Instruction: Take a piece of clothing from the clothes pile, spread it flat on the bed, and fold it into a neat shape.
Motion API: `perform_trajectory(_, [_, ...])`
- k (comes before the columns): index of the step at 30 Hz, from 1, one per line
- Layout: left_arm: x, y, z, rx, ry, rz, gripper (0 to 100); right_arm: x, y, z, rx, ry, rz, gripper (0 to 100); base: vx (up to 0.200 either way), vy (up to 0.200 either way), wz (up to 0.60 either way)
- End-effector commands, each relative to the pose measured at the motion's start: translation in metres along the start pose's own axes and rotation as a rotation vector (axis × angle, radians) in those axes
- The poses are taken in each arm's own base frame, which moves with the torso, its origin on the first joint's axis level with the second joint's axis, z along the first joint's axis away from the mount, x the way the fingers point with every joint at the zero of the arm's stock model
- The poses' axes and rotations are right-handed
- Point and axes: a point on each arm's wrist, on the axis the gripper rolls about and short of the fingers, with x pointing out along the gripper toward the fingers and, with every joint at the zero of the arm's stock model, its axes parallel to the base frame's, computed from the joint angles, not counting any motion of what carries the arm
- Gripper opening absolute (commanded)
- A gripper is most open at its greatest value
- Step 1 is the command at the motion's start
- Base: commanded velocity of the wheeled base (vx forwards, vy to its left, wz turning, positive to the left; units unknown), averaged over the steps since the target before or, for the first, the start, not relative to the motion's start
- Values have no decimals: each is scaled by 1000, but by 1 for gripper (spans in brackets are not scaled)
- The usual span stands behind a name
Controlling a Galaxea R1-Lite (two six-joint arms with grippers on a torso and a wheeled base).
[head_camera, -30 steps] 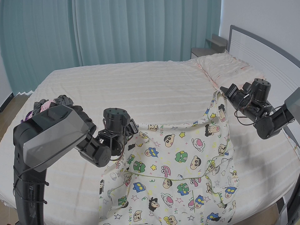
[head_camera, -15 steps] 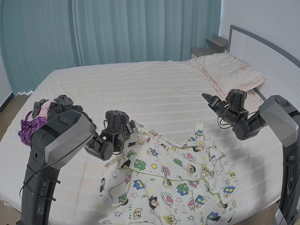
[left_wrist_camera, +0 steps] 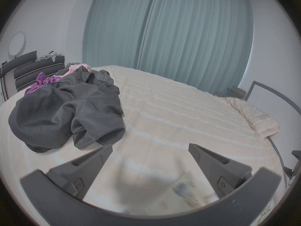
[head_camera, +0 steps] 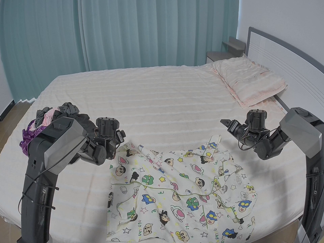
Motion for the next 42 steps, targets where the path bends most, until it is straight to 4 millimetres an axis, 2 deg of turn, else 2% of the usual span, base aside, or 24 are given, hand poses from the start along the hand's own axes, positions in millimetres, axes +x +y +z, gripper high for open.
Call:
perform_trajectory(1, [-5, 3, 14, 8, 39, -24, 100, -26, -13, 11, -16, 45, -23, 100, 0, 0, 0])
perform_trajectory(3, [-15, 1, 23, 14, 106, -69, 100, -35, -24, 12, -29, 63, -44, 100, 0, 0, 0])
perform_trajectory(9, [-32, -3, 44, -29, 110, -112, 100, -63, -52, 19, -86, 124, -67, 100, 0, 0, 0])
perform_trajectory(13, [-58, 1, 52, -76, 157, -158, 100, -91, -76, 12, -132, 216, -72, 100, 0, 0, 0])
perform_trajectory(15, [-80, 6, 55, -106, 201, -196, 100, -105, -90, 5, -167, 275, -72, 100, 0, 0, 0])
perform_trajectory(17, [-99, 11, 57, -138, 226, -216, 100, -115, -101, -3, -207, 327, -67, 100, 0, 0, 0])
perform_trajectory(18, [-99, 11, 57, -138, 226, -216, 100, -115, -101, -3, -207, 327, -67, 100, 0, 0, 0])
perform_trajectory(19, [-118, 15, 55, -161, 243, -224, 100, -121, -108, -10, -242, 366, -63, 100, 0, 0, 0])
perform_trajectory(20, [-119, 15, 55, -164, 243, -224, 100, -122, -108, -11, -245, 370, -63, 100, 0, 0, 0])
perform_trajectory(21, [-135, 20, 51, -194, 254, -229, 100, -123, -113, -18, -269, 398, -68, 100, 0, 0, 0])
perform_trajectory(23, [-146, 24, 43, -209, 262, -237, 100, -121, -116, -24, -285, 420, -70, 100, 0, 0, 0])
perform_trajectory(28, [-175, 30, 4, -249, 298, -283, 100, -115, -122, -37, -339, 469, -68, 100, 0, 0, 0])
perform_trajectory(31, [-189, 29, -8, -293, 300, -314, 100, -118, -124, -42, -372, 487, -80, 100, 0, 0, 0])
perform_trajectory(36, [-208, 31, -16, -337, 326, -337, 100, -124, -132, -54, -479, 534, -110, 100, 0, 0, 0])
perform_trajectory(42, [-216, 33, -18, -386, 344, -334, 100, -131, -130, -63, -493, 545, -98, 100, 0, 0, 0])
